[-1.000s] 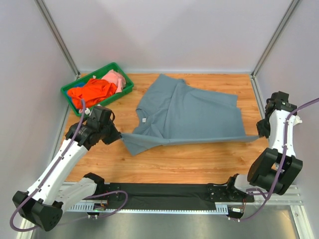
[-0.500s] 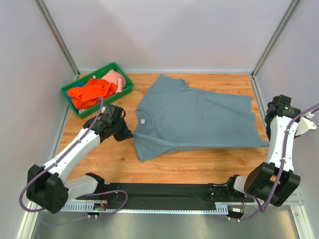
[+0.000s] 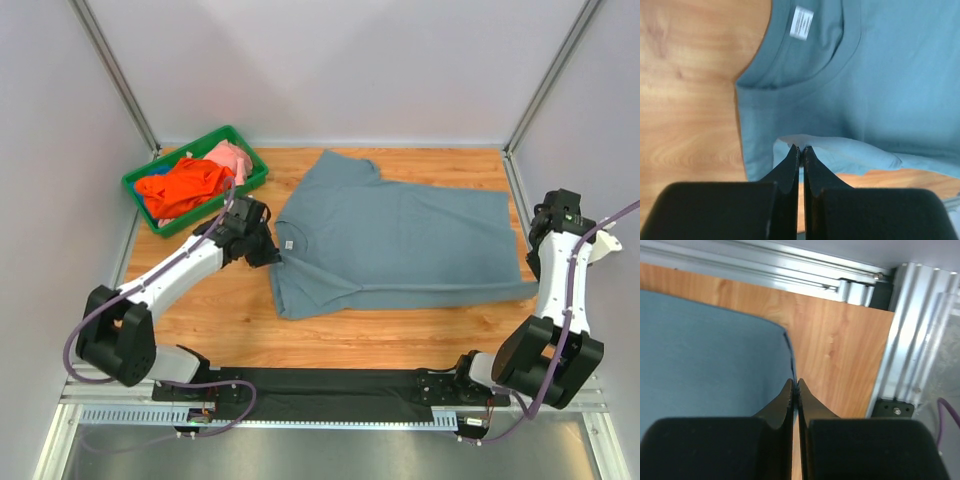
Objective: Fold and stack the t-shirts
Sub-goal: Fold the tshirt
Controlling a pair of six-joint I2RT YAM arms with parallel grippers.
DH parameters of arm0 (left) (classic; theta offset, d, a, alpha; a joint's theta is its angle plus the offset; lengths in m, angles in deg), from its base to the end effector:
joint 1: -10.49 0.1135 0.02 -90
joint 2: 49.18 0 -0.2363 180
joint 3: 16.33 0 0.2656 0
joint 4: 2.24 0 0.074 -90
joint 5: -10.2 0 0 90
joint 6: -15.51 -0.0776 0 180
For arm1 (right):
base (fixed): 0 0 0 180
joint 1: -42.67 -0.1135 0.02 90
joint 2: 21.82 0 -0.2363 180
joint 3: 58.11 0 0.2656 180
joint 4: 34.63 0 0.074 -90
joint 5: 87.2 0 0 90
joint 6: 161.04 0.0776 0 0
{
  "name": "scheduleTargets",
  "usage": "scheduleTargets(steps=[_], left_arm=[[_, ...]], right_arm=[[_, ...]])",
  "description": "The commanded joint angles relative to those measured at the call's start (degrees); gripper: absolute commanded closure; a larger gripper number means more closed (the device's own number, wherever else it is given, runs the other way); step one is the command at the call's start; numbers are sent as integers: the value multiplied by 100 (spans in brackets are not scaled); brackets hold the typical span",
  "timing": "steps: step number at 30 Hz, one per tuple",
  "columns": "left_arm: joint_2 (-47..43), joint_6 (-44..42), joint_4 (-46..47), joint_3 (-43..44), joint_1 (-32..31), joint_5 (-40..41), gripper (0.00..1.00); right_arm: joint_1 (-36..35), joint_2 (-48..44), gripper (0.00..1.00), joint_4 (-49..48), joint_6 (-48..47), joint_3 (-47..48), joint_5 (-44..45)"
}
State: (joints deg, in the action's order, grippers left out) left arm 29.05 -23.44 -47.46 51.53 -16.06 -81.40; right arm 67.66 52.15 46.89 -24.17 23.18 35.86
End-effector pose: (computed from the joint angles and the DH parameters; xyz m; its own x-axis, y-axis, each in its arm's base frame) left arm 0.2841 -0.1444 0.1720 -0.8224 -0.4581 -0.3373 -0.2842 0.8445 -0.4540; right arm 0.2142 -0.1465 0.2407 -0.2396 0.7865 -0.5692 0.9706 0.1798 -0.1601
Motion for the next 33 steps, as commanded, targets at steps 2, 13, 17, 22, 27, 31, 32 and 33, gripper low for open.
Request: scheduleTargets(steps=[2,13,17,22,27,31,32,33], left_arm=[[770,-674,492,960,0,485,100],[3083,-755,-350,2429,18,801,100],[3303,-412,-1414,2518,18,1381,100],[2926,-306,-1951,1913,35,1883,100],[2539,-315,-2417,1709,70,2173,100],[1847,-542,-2146,1560,71,1832,100],[1740,-621,-2093,1603,71,1726,100],[1661,-674,-2084,1699,62,1534,100]], right_arm=[[-214,-190,100,-1158,-485,-353,-975],[-346,-217,100,-1556,-609,-750,-1267],[-346,-182,100,-1477,-539,-679,-1434],[-346,-68,100,-1213,-539,-547,-1329],[-346,82,100,-984,-451,-556,-1118],[-346,108,100,-1019,-503,-618,-1179],[-346,108,100,-1089,-556,-609,-1188],[-355,134,100,-1125,-669,-591,-1188]])
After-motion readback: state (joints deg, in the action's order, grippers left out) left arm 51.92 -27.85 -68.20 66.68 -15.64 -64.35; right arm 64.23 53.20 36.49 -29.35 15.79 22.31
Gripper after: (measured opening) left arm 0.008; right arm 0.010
